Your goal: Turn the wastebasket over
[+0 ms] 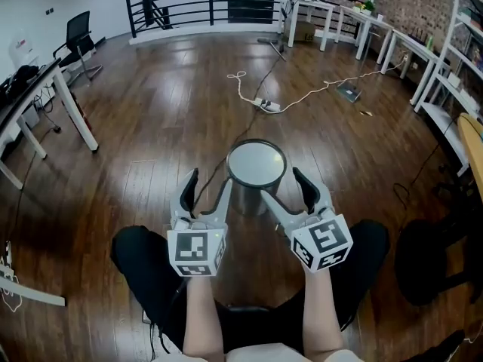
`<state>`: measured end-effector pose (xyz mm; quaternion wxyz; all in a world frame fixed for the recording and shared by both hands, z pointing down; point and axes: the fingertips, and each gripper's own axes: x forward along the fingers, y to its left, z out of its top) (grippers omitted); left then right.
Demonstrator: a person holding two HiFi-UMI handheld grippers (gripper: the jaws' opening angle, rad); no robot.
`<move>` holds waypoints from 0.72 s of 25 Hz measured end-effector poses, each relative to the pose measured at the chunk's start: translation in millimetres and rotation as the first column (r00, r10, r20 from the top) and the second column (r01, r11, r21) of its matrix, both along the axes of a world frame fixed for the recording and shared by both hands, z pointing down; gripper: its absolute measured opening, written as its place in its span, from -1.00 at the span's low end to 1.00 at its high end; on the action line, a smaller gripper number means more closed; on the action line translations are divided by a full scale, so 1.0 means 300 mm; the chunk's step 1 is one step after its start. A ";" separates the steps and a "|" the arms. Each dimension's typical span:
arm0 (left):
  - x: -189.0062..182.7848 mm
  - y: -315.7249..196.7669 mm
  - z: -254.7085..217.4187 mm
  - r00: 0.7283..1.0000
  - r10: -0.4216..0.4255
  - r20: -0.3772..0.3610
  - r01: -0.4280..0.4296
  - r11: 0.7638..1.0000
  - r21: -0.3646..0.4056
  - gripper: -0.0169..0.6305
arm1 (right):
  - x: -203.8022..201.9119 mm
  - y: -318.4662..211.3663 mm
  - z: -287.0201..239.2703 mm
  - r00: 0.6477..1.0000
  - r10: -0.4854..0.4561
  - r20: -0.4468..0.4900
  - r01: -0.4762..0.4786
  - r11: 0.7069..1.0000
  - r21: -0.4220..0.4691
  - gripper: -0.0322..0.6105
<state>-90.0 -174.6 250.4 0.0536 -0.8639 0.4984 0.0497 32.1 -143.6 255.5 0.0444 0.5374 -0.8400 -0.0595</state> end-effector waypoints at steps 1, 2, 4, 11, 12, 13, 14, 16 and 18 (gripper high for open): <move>0.009 -0.047 -0.003 1.000 -0.015 -0.003 0.015 1.000 0.002 -0.06 | 0.010 -0.047 -0.001 1.000 -0.020 -0.016 0.020 1.000 -0.003 0.09; 0.017 -0.090 -0.010 1.000 -0.028 -0.004 0.028 1.000 0.004 -0.06 | 0.018 -0.091 -0.005 0.999 -0.036 -0.033 0.036 0.999 -0.006 0.09; 0.030 -0.161 -0.036 0.999 -0.045 -0.009 0.045 0.999 0.016 -0.06 | 0.032 -0.169 -0.020 0.996 -0.052 -0.066 0.052 0.999 -0.013 0.09; 0.051 -0.398 0.023 0.993 -0.122 -0.009 0.121 0.992 -0.018 -0.08 | 0.008 -0.435 0.171 0.969 -0.206 -0.137 0.176 0.963 -0.203 0.09; 0.042 -0.429 0.050 0.991 -0.136 -0.010 0.136 0.990 -0.033 -0.08 | -0.018 -0.471 0.233 0.955 -0.250 -0.160 0.205 0.946 -0.252 0.09; 0.036 -0.460 0.080 0.990 -0.144 -0.004 0.144 0.988 -0.048 -0.08 | -0.044 -0.506 0.297 0.941 -0.285 -0.181 0.225 0.929 -0.295 0.09; 0.032 -0.489 0.112 0.989 -0.150 0.008 0.150 0.987 -0.063 -0.08 | -0.069 -0.540 0.361 0.928 -0.314 -0.200 0.237 0.913 -0.331 0.09; 0.016 -0.542 0.166 0.986 -0.168 0.019 0.169 0.982 -0.089 -0.08 | -0.126 -0.591 0.491 0.897 -0.372 -0.240 0.258 0.880 -0.399 0.09; -0.010 -0.588 0.203 0.981 -0.196 -0.002 0.194 0.975 -0.110 -0.08 | -0.189 -0.622 0.619 0.851 -0.442 -0.282 0.277 0.835 -0.475 0.09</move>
